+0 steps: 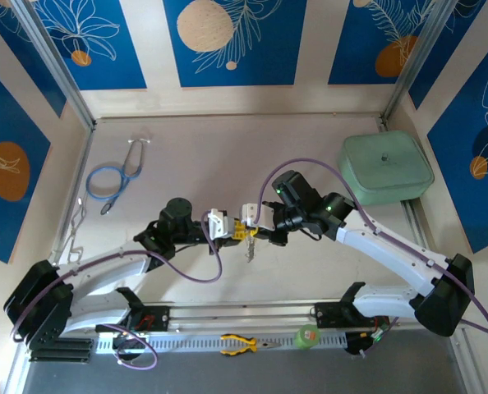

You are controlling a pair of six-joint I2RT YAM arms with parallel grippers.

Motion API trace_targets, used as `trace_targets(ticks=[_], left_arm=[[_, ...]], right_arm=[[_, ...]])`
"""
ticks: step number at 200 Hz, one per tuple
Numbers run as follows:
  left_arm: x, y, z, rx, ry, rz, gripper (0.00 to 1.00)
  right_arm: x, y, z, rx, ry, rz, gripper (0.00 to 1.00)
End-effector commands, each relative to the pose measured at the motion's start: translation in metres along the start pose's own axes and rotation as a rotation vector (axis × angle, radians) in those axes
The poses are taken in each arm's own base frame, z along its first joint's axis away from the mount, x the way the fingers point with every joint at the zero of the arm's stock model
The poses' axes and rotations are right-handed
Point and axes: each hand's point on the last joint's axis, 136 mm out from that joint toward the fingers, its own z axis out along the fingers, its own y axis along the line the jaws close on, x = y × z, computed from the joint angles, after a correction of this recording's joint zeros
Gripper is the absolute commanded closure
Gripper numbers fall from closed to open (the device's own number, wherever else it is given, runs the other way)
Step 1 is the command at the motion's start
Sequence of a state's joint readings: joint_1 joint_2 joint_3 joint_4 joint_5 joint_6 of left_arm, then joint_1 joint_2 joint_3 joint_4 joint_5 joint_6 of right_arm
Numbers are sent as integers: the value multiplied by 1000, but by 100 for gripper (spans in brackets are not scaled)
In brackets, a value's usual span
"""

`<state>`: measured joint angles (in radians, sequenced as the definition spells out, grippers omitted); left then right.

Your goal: Put the keys on the keyring

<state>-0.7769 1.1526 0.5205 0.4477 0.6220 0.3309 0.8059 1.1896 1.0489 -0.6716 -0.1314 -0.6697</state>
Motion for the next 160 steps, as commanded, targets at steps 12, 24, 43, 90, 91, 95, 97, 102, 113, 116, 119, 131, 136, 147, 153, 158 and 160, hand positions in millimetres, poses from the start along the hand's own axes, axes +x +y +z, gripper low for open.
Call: trace_targets(ticks=[12,24,43,90,91,95,97,102,113,116,119,131,136,147,153,158,160], left_arm=[[-15,-1,4,29,-35,30,96],[-15,-1,3,21,-35,35,100],[-15,-1,0,8,-45,42,100],[-21,-1,-4,-15,-107,44,100],[-21,-1,-4,-16,-108,45,100],[-21,-1,-4,-17,-111,46,100],[-21,-1,-4,-17,-112,46,100],[-21,-2,-4,-15,-116,49,100],[-23,-2,-4,-16,-124,51,100],[-23,-2,-4,-15,-126,52,100],[-23,-2,-4,-17,-127,52,100],[-24,-1,-4,-19,-132,52,100],[-25,-1,-4,-18,-135,53,100],[-25,-1,-4,-20,-138,53,100],[-25,-1,-4,-21,-140,52,100],[-25,0,-4,-21,-142,53,100],[-26,-1,-4,-21,-144,53,100]], right_arm=[[-21,2,-7,-22,-68,-18,100],[-22,1,-10,-24,-93,16,100],[-23,-11,-27,-1,-206,146,91],[-11,-3,-44,-99,-325,434,74],[-11,-3,-43,-101,-323,441,74],[-10,-2,-43,-105,-317,467,74],[-9,-2,-43,-109,-314,480,73],[-9,-3,-44,-115,-313,510,73],[-9,-2,-44,-134,-316,566,72],[-10,-2,-44,-141,-318,577,72],[-10,0,-44,-149,-320,585,72],[-10,3,-44,-172,-323,611,70],[-9,4,-43,-177,-318,625,70],[-6,5,-41,-178,-303,647,69],[-3,5,-39,-173,-290,660,69],[-1,4,-38,-169,-282,666,69],[0,4,-37,-169,-279,669,70]])
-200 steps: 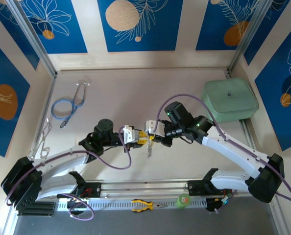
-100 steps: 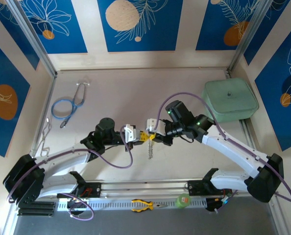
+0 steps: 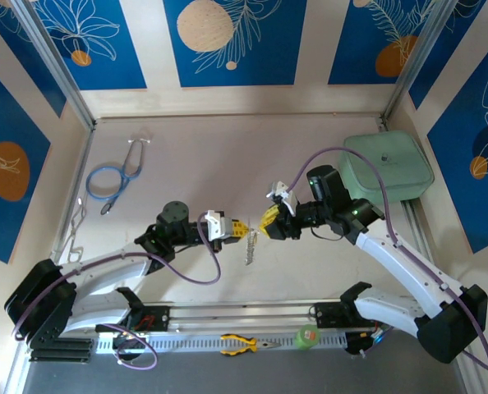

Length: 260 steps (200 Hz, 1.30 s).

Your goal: Put the keys on the keyring

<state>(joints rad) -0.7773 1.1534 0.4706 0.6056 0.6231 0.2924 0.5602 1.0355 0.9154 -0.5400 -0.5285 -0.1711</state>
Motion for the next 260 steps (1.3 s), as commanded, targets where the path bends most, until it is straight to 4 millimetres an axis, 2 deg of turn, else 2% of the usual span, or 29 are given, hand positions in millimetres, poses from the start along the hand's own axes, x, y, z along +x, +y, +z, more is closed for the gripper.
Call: trace_targets(ticks=[1,74,123,173,197,212,235,260], left_arm=[[-16,-2,0,6,-64,25,100],[-17,-3,-1,14,-69,19,100],[-18,-2,0,12,-73,22,100],[-20,-1,0,10,-84,24,100],[-20,-2,0,12,-85,22,100],[-22,-3,0,15,-92,21,100],[-29,-4,-1,30,-123,17,100],[-41,-5,1,56,-179,-2,100]], right_arm=[[13,3,3,-32,33,118,70],[20,-5,13,-42,75,152,71],[17,-6,15,-54,68,151,86],[16,-6,18,-77,69,159,91],[14,-6,16,-82,63,163,99],[14,-9,13,-69,58,172,100],[14,-12,12,-65,57,171,100],[11,-8,19,-110,51,174,100]])
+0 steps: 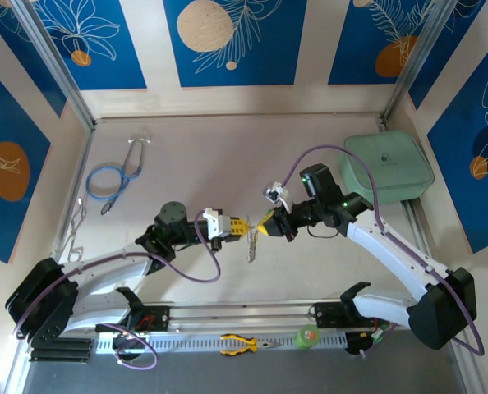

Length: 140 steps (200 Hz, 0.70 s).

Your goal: Put the keys on the keyring

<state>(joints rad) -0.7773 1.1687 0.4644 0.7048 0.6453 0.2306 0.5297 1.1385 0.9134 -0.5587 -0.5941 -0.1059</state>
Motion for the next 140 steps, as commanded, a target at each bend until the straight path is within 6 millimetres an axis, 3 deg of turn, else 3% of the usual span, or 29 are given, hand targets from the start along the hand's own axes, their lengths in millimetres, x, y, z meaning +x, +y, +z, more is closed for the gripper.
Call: trace_targets(ticks=[1,45,68,95,118,140], left_arm=[[-28,-7,2,53,-117,11,100],[-29,-4,5,48,-159,-11,100],[-24,-4,5,43,-150,-13,100],[-16,-5,7,49,-121,-19,100],[-15,-4,7,44,-115,-21,100],[-17,-3,7,41,-124,-23,100]], right_arm=[[-4,6,5,-57,-5,2,100],[-6,2,9,-68,-13,22,100],[-13,-4,-11,-13,-81,21,80],[-14,1,-26,31,-145,-82,71],[-5,5,-25,55,-145,-170,71],[19,10,-8,82,-69,-304,70]])
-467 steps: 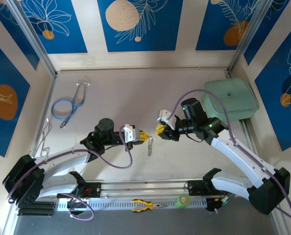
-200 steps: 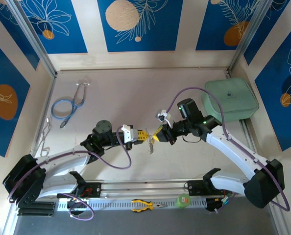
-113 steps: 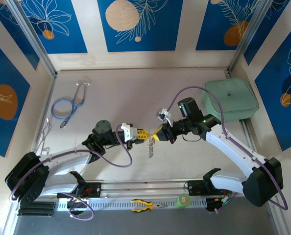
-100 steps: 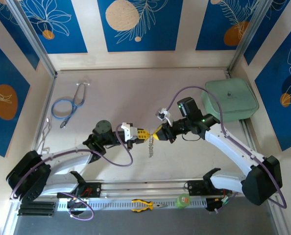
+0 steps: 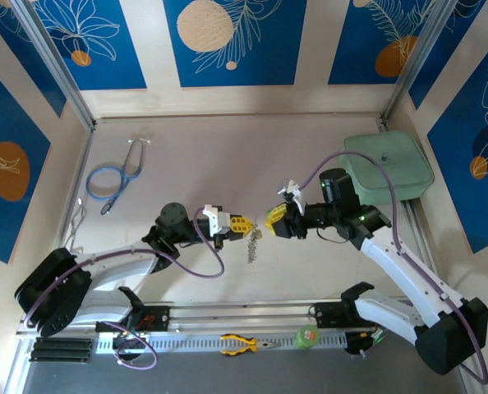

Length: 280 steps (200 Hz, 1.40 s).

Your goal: Put the keys on the keyring

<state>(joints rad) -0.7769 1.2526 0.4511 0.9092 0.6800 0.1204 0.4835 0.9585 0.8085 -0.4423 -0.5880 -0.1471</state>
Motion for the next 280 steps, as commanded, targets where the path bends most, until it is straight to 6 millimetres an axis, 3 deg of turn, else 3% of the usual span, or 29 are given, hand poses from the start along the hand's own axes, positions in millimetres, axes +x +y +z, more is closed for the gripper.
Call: trace_targets(ticks=[1,22,93,157,206,244,280], left_arm=[[-8,-6,1,26,-36,16,100],[-10,-6,2,32,-50,4,100],[-7,-10,2,60,-39,-12,100],[-7,-14,3,85,-37,-18,100],[-3,-15,2,91,-21,-20,100],[-2,-16,1,89,-8,-12,100],[1,-15,1,84,8,-11,100]], right_arm=[[27,8,14,7,73,-150,70],[39,11,24,27,101,-241,70],[10,9,13,79,-47,-336,76],[3,11,25,52,-43,-396,77],[-2,18,27,12,-50,-402,92],[1,17,25,22,-28,-402,89],[-3,21,24,-3,-27,-406,100]])
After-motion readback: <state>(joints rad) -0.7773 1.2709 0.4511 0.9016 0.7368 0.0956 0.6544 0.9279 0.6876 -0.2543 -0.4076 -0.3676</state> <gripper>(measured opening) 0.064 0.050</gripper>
